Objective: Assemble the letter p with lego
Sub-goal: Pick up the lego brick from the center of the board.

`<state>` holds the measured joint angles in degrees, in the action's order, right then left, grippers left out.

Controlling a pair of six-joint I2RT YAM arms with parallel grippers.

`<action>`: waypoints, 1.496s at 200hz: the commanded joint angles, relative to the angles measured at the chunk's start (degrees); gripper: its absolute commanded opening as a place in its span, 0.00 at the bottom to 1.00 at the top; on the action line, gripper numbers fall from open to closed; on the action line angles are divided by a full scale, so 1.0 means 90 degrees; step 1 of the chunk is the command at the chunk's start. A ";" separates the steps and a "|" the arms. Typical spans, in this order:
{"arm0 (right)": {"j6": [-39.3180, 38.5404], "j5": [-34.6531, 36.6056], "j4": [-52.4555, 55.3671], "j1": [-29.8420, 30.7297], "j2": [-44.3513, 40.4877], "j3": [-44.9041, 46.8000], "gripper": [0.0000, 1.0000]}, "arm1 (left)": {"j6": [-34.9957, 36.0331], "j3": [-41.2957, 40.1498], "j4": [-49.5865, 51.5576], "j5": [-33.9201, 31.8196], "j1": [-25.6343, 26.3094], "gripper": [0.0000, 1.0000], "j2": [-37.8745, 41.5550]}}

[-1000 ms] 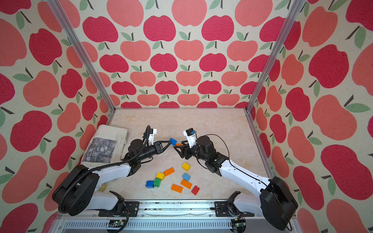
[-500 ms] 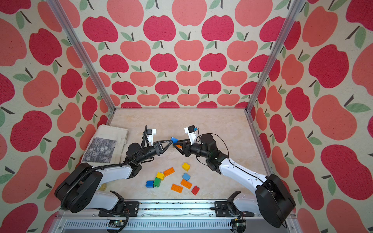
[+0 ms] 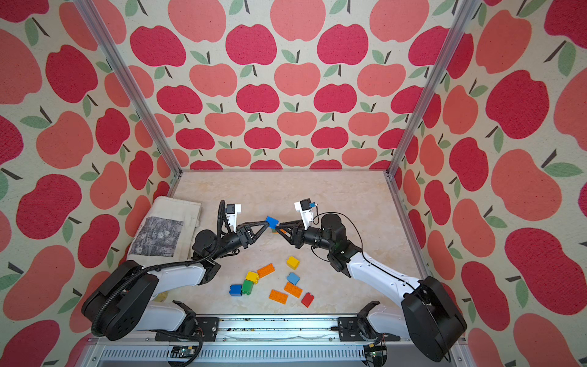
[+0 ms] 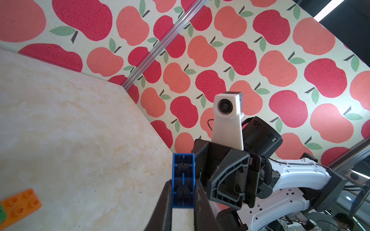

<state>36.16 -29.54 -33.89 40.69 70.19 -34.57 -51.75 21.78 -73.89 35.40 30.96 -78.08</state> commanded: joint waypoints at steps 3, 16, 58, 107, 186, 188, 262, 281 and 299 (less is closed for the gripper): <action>0.0281 -0.0197 -0.0522 -0.0011 0.0000 0.0097 0.34 | 0.0165 0.0047 -0.0066 0.0039 -0.0006 0.00 0.0157; 0.0396 -0.0227 -0.0799 -0.0017 0.0094 0.0148 0.34 | 0.0121 0.0053 -0.0171 0.0090 0.0006 0.00 0.0149; 0.0821 -0.0689 -0.1653 -0.0013 0.0341 0.0084 0.29 | -0.0272 0.0080 -0.0730 0.0315 0.0016 0.00 -0.0064; 0.0846 -0.0677 -0.1626 -0.0019 0.0414 0.0068 0.29 | -0.0315 0.0119 -0.0753 0.0422 0.0063 0.00 0.0016; 0.1128 -0.0819 -0.2089 -0.0006 0.0679 -0.0135 0.32 | -0.0286 0.0257 -0.0754 0.0551 0.0210 0.00 0.0105; 0.1128 -0.0819 -0.2105 -0.0003 0.0670 -0.0134 0.31 | -0.0286 0.0249 -0.0750 0.0555 0.0209 0.00 0.0102; 0.1227 -0.0855 -0.2188 -0.0003 0.0554 -0.0092 0.11 | -0.0127 0.0169 -0.0638 0.0469 0.0203 0.09 0.0110; 0.0982 -0.0556 -0.1541 -0.0004 0.0386 -0.0143 0.06 | -0.0042 0.0163 -0.0225 0.0352 0.0160 0.18 0.0256; 0.0453 0.0680 0.0604 -0.0002 0.0040 -0.0470 0.02 | -0.0011 0.0234 0.0920 0.0213 0.0026 0.33 0.0575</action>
<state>46.11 -36.07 -48.97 40.64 74.30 -34.50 -54.08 22.87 -75.75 38.02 32.21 -76.55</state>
